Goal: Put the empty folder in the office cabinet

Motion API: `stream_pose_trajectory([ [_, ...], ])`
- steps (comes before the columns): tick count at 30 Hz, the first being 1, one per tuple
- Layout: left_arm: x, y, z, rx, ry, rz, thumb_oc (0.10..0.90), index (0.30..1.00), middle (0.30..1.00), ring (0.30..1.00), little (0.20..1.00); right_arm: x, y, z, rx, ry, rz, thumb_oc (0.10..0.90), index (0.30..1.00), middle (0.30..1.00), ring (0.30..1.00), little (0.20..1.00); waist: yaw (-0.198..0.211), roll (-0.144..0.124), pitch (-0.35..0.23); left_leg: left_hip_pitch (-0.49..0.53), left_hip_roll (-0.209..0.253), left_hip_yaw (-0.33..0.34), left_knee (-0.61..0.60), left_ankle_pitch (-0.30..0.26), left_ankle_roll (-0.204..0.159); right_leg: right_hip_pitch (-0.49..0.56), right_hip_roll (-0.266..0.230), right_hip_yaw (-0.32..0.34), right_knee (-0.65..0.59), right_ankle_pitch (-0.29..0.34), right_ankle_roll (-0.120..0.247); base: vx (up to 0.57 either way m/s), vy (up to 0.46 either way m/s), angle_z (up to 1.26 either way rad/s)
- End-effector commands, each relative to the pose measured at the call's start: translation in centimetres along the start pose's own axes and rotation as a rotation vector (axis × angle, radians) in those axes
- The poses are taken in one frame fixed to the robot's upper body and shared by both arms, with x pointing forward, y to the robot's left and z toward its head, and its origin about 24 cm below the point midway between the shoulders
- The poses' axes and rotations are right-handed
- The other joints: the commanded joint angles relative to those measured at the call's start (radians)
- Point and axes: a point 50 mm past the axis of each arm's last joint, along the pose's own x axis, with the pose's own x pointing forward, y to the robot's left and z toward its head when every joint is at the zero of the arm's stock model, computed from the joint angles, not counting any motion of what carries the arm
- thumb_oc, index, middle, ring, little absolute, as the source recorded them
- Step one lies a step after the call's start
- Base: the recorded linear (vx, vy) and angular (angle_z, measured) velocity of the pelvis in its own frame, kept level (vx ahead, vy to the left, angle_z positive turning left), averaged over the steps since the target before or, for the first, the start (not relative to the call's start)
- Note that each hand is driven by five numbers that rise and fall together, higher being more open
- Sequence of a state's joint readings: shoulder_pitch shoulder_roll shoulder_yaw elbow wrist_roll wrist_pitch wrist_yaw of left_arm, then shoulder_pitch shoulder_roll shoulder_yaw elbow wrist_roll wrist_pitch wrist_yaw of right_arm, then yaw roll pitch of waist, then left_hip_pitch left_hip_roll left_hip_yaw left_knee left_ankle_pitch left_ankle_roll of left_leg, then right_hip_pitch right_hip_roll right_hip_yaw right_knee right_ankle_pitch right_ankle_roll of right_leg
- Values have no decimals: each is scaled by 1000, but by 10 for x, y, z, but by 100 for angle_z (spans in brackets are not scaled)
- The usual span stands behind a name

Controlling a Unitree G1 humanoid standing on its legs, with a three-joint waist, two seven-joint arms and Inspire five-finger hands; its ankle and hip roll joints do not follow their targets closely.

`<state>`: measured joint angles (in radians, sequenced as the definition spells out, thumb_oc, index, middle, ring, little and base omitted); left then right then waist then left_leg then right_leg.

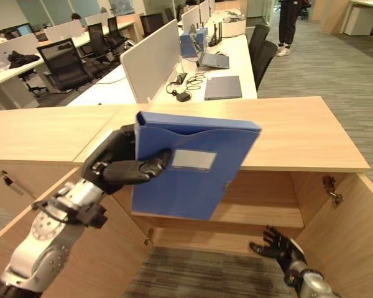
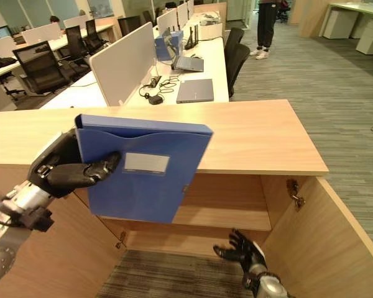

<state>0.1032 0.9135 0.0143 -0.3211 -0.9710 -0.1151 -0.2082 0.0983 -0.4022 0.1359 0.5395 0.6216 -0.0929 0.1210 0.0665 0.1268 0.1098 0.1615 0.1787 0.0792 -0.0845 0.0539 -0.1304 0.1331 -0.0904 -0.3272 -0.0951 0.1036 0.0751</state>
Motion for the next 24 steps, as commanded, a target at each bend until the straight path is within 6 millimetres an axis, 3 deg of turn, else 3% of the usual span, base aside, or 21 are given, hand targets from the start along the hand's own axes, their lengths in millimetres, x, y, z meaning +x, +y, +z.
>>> stream_pose_trajectory([
  [1, 12, 3, 58, 141, -278, -29, 400, 300, 300, 300, 300, 17, 21, 66, 102, -246, 190, 800, 900, 900, 900, 900, 12, -78, -4, 13, 2, 47, -3, -13, -37, 97, -98, 52, 14, -125, 118, 4, -5, -7],
  [5, 12, 5, 52, 131, -260, -42, 400, 300, 300, 300, 300, 7, 48, 91, 165, -289, 487, 800, 900, 900, 900, 900, 12, -90, -4, 11, 5, 47, -3, -10, -38, 94, -96, 53, 16, -126, 119, -1, 1, -6],
  [9, 12, 1, 48, 134, -250, -77, 400, 300, 300, 300, 300, -3, 67, 102, 152, -298, 661, 800, 900, 900, 900, 900, 10, -96, -7, 10, 7, 46, -3, -7, -38, 93, -95, 54, 18, -128, 120, 3, 0, -4],
  [13, 17, -8, 46, 102, -268, -121, 400, 300, 300, 300, 300, -13, 106, 113, 177, -324, 867, 800, 900, 900, 900, 900, 3, -101, -11, 7, 6, 41, -3, -7, -36, 92, -96, 61, 20, -131, 117, 0, 0, 0],
  [20, 20, -18, 39, 45, -258, -166, 400, 300, 300, 300, 300, -23, 141, 128, 185, -386, 1018, 800, 900, 900, 900, 900, 2, -101, -12, 7, 6, 43, -3, -8, -33, 90, -94, 66, 22, -131, 114, 0, 0, 0],
  [24, 20, -34, 19, -86, -189, -231, 400, 300, 300, 300, 300, -27, 165, 145, 219, -474, 1082, 800, 900, 900, 900, 900, 3, -100, -14, 6, 7, 47, -3, -9, -28, 88, -92, 71, 20, -131, 113, 0, 0, 0],
])
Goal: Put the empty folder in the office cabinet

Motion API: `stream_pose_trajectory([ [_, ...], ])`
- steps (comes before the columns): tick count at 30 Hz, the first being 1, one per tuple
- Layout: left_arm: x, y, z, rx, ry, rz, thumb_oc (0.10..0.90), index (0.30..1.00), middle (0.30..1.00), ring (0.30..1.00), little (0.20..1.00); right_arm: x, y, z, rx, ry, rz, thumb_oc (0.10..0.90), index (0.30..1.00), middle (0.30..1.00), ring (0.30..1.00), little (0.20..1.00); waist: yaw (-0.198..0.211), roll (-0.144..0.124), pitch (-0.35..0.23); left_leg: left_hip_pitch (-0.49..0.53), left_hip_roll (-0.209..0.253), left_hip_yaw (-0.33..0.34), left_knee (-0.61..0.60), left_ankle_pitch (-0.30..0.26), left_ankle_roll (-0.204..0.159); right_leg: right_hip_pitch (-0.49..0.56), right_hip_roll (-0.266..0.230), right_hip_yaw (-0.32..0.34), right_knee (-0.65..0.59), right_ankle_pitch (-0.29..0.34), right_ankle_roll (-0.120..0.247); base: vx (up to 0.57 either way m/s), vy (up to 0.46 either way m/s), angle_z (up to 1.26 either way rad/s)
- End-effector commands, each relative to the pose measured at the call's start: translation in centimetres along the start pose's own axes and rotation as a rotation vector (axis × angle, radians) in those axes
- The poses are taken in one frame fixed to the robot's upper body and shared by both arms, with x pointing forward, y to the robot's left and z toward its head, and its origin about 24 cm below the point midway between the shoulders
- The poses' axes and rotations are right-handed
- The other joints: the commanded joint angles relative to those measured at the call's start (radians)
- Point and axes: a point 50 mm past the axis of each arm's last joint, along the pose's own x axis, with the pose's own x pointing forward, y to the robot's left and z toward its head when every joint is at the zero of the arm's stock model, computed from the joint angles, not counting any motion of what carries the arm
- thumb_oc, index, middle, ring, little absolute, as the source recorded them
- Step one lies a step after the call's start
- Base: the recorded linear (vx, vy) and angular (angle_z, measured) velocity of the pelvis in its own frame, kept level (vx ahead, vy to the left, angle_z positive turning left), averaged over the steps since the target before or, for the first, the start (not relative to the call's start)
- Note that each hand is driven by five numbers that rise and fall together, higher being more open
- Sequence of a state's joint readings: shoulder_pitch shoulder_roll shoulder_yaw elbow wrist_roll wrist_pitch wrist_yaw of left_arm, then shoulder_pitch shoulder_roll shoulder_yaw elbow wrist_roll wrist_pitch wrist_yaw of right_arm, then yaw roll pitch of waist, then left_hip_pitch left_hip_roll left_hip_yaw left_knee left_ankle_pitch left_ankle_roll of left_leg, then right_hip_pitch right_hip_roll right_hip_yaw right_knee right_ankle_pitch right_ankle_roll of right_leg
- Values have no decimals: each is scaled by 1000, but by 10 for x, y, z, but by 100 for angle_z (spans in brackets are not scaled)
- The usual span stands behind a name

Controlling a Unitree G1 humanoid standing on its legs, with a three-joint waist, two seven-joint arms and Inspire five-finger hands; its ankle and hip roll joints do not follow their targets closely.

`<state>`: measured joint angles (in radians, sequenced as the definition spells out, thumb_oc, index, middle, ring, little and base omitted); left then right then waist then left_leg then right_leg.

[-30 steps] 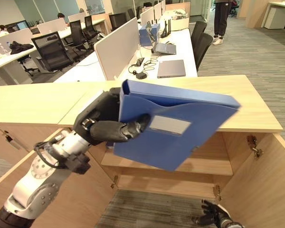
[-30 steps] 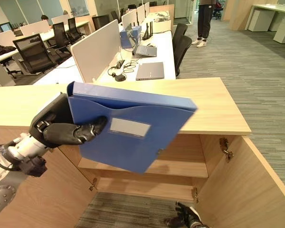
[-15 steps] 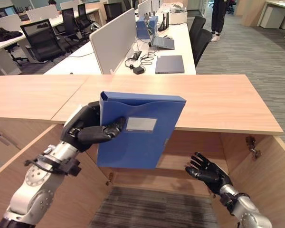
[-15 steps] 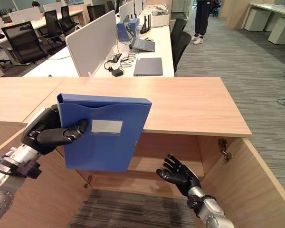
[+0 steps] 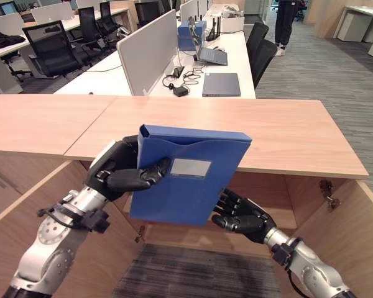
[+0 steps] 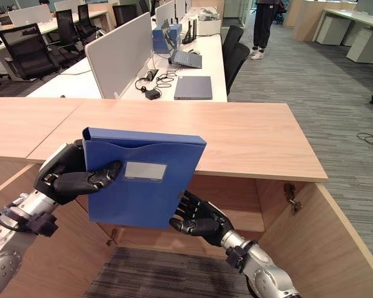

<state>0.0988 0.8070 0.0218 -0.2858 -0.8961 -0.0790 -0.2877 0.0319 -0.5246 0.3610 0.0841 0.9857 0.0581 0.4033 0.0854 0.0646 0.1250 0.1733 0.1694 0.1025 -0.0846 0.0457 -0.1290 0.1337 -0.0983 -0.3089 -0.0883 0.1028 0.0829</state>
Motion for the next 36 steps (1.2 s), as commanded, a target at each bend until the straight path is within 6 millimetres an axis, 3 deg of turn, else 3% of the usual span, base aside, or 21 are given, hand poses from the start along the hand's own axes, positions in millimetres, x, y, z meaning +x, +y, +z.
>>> stream_pose_trajectory([
  [1, 22, -33, 33, -73, -192, -218, 400, 300, 300, 300, 300, 47, 70, 68, -25, -343, 382, 800, 900, 900, 900, 900, -16, -38, -29, -6, 16, 25, -3, -1, -29, 86, -84, 54, 13, -129, 104, 0, 0, 0],
  [10, 21, -52, 12, -195, -89, -315, 400, 300, 300, 300, 300, 61, 83, 81, -41, -411, 405, 800, 900, 900, 900, 900, -11, -35, -29, -9, 16, 21, -3, 0, -26, 87, -83, 55, 14, -132, 102, 0, 0, 0],
  [14, 21, -61, 5, -245, -44, -361, 400, 300, 300, 300, 300, 64, 84, 96, -81, -462, 393, 800, 900, 900, 900, 900, -8, -35, -30, -9, 13, 16, -3, -1, -23, 88, -83, 56, 15, -132, 101, 0, 0, 0],
  [19, 23, -71, 3, -287, -33, -418, 400, 300, 300, 300, 300, 66, 71, 109, -146, -481, 323, 800, 900, 900, 900, 900, -3, -37, -32, -10, 11, 11, -3, -4, -20, 89, -84, 50, 17, -132, 102, 0, 0, 0],
  [23, 29, -78, 6, -295, -50, -460, 400, 300, 300, 300, 300, 67, 54, 108, -187, -436, 238, 800, 900, 900, 900, 900, -3, -41, -32, -12, 7, 4, -3, -7, -18, 90, -85, 48, 18, -132, 102, 0, 0, 0],
  [28, 34, -79, 7, -306, -78, -460, 400, 300, 300, 300, 300, 67, 47, 108, -190, -418, 213, 800, 900, 900, 900, 900, -4, -45, -30, -13, 3, -3, -3, -8, -15, 94, -85, 46, 18, -134, 100, 0, 0, 0],
  [36, 37, -75, 6, -349, -140, -392, 400, 300, 300, 300, 300, 72, 65, 94, -118, -404, 305, 800, 900, 900, 900, 900, -3, -50, -27, -11, 2, -8, -3, -12, -12, 97, -87, 46, 21, -138, 99, 1, 2, 3],
])
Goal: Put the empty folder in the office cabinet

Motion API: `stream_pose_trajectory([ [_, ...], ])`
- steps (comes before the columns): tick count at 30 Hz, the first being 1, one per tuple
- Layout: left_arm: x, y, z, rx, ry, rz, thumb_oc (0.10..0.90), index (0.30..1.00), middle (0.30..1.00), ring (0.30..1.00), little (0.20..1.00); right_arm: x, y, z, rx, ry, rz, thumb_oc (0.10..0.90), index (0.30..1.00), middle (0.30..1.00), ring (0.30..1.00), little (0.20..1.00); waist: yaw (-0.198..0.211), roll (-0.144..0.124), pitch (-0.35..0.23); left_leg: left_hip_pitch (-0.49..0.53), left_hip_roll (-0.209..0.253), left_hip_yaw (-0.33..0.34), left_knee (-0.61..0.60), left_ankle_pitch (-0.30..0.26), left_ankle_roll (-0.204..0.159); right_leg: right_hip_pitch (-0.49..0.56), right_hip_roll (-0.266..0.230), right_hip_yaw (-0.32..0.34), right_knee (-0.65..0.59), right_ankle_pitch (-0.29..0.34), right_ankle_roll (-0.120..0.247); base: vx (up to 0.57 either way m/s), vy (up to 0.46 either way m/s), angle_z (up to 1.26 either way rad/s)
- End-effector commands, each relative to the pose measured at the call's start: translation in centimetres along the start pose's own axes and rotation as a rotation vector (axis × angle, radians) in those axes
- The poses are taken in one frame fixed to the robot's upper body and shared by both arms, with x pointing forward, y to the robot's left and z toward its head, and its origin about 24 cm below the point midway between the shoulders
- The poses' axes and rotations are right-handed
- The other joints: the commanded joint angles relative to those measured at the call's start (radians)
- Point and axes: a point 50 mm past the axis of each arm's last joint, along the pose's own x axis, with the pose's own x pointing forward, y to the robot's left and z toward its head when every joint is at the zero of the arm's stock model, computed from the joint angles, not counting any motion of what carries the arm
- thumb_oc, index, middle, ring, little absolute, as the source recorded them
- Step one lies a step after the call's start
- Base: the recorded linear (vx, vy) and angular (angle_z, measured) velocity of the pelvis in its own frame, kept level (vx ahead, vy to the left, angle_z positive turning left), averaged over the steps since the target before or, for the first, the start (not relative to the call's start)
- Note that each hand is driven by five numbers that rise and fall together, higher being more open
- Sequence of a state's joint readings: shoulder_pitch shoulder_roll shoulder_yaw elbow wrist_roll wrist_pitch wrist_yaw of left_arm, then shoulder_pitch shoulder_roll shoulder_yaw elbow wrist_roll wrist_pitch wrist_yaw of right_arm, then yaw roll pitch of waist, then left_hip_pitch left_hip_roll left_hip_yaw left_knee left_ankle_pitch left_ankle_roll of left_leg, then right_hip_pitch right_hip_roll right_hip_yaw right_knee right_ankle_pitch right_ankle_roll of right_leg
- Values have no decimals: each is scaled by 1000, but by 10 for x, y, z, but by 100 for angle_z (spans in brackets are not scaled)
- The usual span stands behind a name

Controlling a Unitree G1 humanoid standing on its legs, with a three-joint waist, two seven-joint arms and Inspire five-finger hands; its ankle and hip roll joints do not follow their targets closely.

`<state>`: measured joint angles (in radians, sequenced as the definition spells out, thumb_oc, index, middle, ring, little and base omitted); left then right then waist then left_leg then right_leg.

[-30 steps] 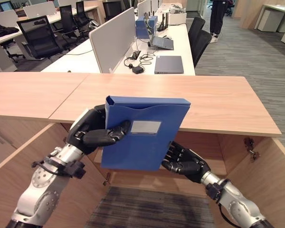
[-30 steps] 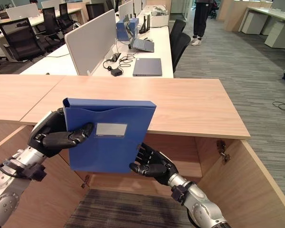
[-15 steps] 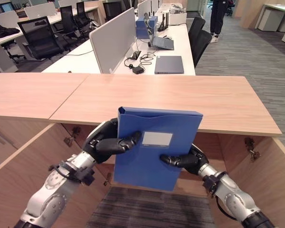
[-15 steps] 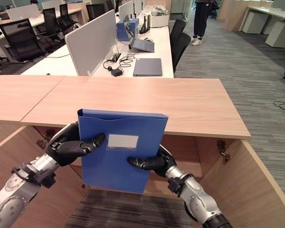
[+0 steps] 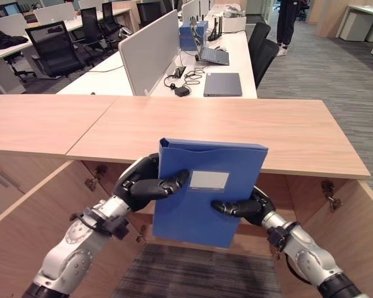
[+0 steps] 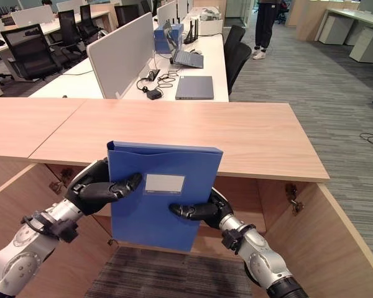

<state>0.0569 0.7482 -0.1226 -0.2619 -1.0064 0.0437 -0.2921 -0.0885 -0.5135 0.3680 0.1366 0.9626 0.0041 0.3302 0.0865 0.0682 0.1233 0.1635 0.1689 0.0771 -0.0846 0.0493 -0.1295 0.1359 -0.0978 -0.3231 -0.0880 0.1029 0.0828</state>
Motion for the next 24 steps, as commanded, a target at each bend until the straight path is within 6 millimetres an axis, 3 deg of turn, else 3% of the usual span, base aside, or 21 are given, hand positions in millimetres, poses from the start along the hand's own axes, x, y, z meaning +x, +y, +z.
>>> stream_pose_trajectory([
  [1, 28, -58, 32, -74, -239, -353, 400, 300, 300, 300, 300, 53, 67, 66, -12, -324, 341, 800, 900, 900, 900, 900, -5, -53, -25, -1, 2, 17, -3, -16, -11, 94, -88, 60, 22, -139, 98, 3, 8, 10],
  [5, 31, -59, 32, -92, -264, -352, 400, 300, 300, 300, 300, 55, 76, 61, 2, -303, 387, 800, 900, 900, 900, 900, -5, -54, -24, -1, 2, 19, -3, -16, -11, 94, -87, 61, 24, -141, 97, 0, 3, 1],
  [6, 32, -60, 33, -97, -271, -352, 400, 300, 300, 300, 300, 55, 79, 59, 6, -296, 398, 756, 834, 834, 834, 834, -5, -54, -24, 0, 1, 18, -3, -16, -11, 94, -86, 62, 24, -141, 96, 0, 0, 0],
  [7, 33, -61, 32, -110, -279, -352, 400, 300, 300, 300, 300, 56, 81, 56, 18, -286, 410, 463, 394, 394, 394, 394, -6, -55, -24, 0, 1, 18, -3, -17, -10, 93, -87, 64, 26, -141, 96, 0, 0, 0],
  [8, 33, -62, 32, -117, -283, -352, 400, 300, 300, 300, 300, 57, 82, 56, 23, -284, 413, 400, 300, 300, 300, 300, -6, -55, -23, 0, 1, 19, -3, -17, -10, 92, -88, 64, 27, -141, 97, 0, 0, 0],
  [24, 36, -64, 30, -162, -315, -338, 400, 300, 300, 300, 300, 58, 91, 52, 35, -259, 459, 400, 300, 300, 300, 300, -7, -57, -23, 0, 0, 19, -3, -18, -8, 92, -86, 68, 26, -144, 95, 0, 0, 0],
])
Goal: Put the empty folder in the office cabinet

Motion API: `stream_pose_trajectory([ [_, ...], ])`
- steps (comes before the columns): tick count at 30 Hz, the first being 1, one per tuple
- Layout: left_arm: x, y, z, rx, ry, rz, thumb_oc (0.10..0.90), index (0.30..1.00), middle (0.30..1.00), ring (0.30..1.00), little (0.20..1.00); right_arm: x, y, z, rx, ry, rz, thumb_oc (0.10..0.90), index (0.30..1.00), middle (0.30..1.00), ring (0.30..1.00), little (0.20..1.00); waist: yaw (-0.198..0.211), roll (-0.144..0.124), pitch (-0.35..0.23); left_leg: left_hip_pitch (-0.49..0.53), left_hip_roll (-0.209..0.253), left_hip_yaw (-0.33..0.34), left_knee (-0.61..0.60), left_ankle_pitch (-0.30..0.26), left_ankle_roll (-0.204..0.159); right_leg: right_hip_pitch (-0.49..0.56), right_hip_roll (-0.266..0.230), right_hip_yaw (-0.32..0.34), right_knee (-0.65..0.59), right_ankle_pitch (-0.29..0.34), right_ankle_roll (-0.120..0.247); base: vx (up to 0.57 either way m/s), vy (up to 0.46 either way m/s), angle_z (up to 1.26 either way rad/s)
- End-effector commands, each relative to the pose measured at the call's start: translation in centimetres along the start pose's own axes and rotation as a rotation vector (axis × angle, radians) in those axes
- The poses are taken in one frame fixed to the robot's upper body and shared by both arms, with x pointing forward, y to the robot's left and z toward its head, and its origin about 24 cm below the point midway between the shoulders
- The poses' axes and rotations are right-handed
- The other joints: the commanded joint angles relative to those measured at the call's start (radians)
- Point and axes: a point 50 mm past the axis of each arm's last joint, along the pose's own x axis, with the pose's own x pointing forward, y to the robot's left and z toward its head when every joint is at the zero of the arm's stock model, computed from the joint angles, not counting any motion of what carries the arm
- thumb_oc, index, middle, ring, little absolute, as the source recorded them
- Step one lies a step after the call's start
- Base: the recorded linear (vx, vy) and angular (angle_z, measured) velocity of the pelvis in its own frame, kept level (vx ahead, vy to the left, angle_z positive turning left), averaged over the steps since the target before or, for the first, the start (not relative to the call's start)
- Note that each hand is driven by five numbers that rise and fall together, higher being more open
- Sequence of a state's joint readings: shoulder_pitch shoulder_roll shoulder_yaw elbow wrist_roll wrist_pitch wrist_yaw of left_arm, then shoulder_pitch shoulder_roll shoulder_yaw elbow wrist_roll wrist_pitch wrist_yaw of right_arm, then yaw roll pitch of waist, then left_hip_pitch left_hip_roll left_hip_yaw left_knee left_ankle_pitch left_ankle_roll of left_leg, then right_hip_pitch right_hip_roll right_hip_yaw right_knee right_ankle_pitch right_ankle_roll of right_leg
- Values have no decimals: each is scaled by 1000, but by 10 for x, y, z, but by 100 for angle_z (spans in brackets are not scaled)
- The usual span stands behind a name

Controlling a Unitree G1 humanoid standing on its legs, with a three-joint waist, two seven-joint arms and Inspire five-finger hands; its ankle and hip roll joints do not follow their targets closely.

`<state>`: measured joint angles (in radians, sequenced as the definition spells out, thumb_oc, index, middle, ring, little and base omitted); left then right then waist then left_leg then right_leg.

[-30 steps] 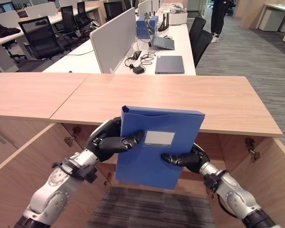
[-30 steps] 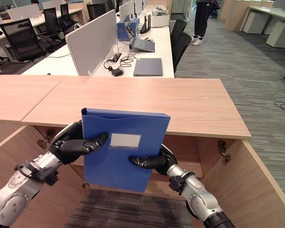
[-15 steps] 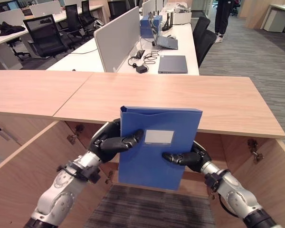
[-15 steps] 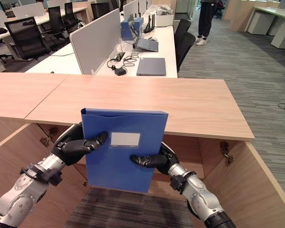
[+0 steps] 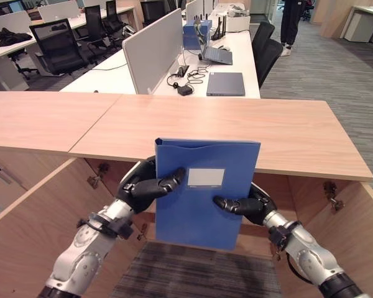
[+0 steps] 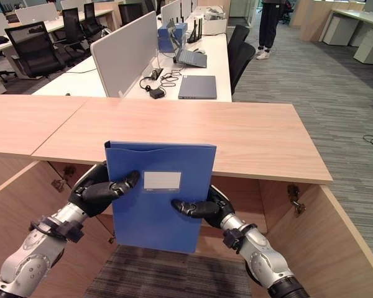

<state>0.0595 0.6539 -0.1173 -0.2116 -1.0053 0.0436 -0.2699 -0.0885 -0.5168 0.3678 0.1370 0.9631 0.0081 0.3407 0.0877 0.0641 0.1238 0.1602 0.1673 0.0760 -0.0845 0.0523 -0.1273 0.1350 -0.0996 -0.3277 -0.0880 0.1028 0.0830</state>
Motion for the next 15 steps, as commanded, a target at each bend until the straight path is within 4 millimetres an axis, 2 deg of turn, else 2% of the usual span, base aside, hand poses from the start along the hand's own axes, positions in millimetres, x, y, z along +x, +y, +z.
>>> stream_pose_trajectory([
  [1, 30, -73, 38, -89, -271, -415, 400, 300, 300, 300, 300, 59, 91, 51, 33, -258, 451, 400, 300, 300, 300, 300, -8, -53, -24, 4, 2, 19, -3, -21, -10, 92, -84, 73, 27, -145, 94, 0, 0, 0],
  [8, 30, -71, 40, -57, -275, -416, 400, 300, 300, 300, 300, 55, 87, 47, -60, -190, 464, 400, 300, 300, 300, 300, -6, -55, -24, 1, 3, 17, -3, -19, -11, 92, -83, 71, 29, -147, 94, 0, 0, 0],
  [12, 26, -66, 41, -32, -287, -387, 400, 300, 300, 300, 300, 49, 79, 53, -170, -187, 436, 400, 300, 300, 300, 300, -4, -58, -23, -1, 2, 15, -3, -20, -10, 90, -83, 70, 26, -144, 95, 0, 0, 0],
  [14, 24, -62, 40, -23, -296, -361, 580, 571, 571, 571, 571, 46, 75, 56, -212, -188, 414, 400, 300, 300, 300, 300, -3, -59, -24, -2, 2, 16, -3, -21, -10, 90, -84, 68, 24, -142, 96, 0, 0, 0],
  [15, 19, -55, 38, -11, -313, -300, 800, 900, 900, 900, 900, 39, 67, 60, -289, -187, 371, 400, 300, 300, 300, 300, -2, -60, -25, -4, 1, 16, -3, -22, -10, 90, -85, 67, 20, -141, 97, 0, 0, 0],
])
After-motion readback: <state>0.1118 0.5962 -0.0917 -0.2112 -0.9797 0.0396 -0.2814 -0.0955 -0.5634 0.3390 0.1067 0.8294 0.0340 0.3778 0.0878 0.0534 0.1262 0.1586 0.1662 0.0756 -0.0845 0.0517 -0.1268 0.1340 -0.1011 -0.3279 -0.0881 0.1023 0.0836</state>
